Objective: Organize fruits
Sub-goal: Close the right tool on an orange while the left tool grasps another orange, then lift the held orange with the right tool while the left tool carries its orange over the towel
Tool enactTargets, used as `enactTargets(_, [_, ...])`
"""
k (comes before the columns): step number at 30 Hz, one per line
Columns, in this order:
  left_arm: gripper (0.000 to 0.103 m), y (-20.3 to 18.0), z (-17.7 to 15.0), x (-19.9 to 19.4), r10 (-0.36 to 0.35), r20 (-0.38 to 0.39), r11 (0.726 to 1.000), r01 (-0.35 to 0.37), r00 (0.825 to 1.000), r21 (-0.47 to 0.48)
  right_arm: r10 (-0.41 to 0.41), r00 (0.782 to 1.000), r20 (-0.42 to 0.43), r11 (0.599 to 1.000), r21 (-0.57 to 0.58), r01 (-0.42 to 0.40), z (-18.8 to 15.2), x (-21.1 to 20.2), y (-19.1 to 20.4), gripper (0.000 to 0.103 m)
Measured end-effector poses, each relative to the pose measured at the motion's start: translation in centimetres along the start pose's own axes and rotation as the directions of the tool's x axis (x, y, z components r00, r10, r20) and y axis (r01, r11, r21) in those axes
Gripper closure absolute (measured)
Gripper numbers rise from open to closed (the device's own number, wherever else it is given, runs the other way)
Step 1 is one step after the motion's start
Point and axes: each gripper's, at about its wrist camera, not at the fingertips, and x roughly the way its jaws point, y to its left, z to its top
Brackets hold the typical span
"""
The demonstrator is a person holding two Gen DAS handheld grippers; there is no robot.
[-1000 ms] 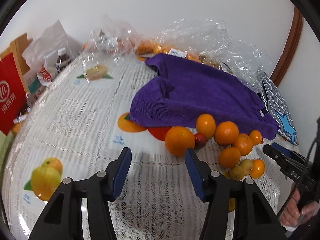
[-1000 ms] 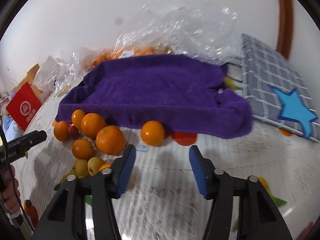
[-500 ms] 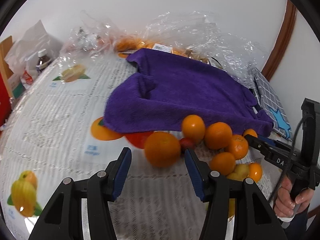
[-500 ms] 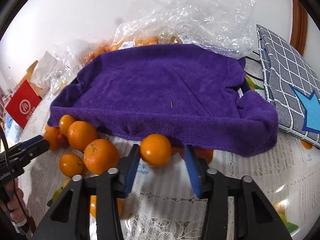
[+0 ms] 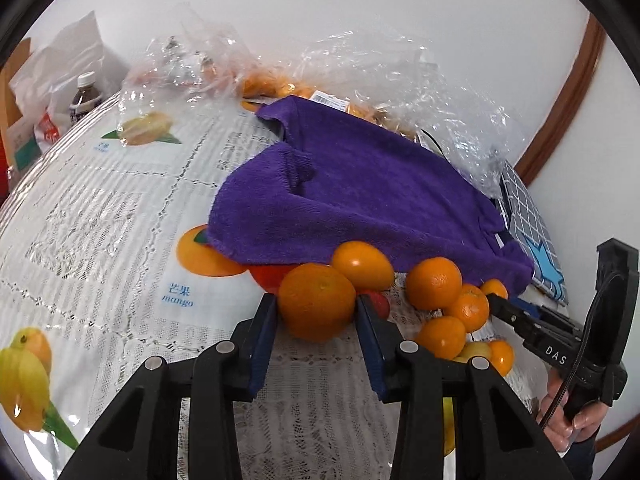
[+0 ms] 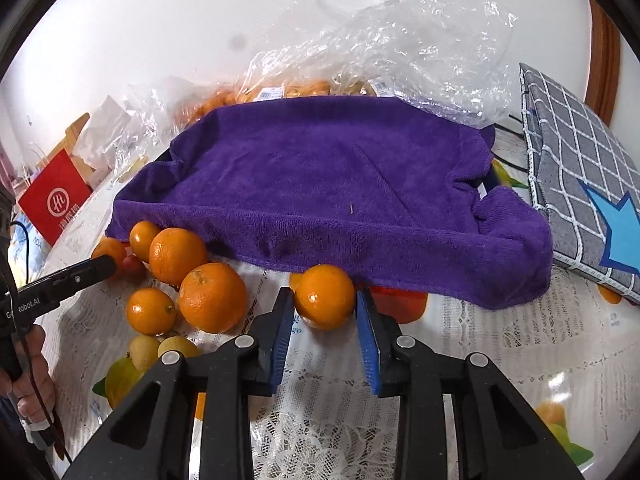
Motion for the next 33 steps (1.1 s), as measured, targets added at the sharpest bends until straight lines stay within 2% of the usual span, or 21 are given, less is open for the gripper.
enactTargets(5, [0.065,-0.3,0.0,0.3,0.026,-0.014,1.0,-0.026,1.0,0.016,-0.01,1.0,-0.013,1.0,0.002,0.01,-0.1,0.4,0.0,0.071])
enactTargets(13, [0.066,-0.1,0.0,0.2,0.007,-0.003,1.0,-0.007,1.0,0.005,0.011,1.0,0.027,1.0,-0.01,-0.01,-0.2,-0.4,0.1,0.072])
enactTargets(20, [0.066,0.0,-0.1,-1.3,0.011,0.073,1.0,-0.01,0.997,-0.009,0.031,0.995,0.091,0.999,-0.027,-0.029,-0.6,-1.8,0.4,0.072])
enactTargets(26, [0.066,-1.4,0.1,-2.5,-0.011,0.119,0.998,0.005,0.993,0.055,0.016,0.995,0.095,1.0,-0.003,-0.016,-0.6,-2.2,0.1,0.072])
enactTargets(30, [0.066,-2.2,1.1,-3.1,-0.043,0.116,0.997,0.035,0.992,0.069,0.027,0.995,0.095,1.0,0.006,-0.027,-0.4,-3.3,0.1,0.072])
enactTargets(33, [0.066,-2.7,3.6,-3.8,-0.07,0.122,0.996,0.062,0.99,0.067,0.041,0.993,0.107,0.999,0.01,-0.042,0.2,-4.5,0.0,0.072])
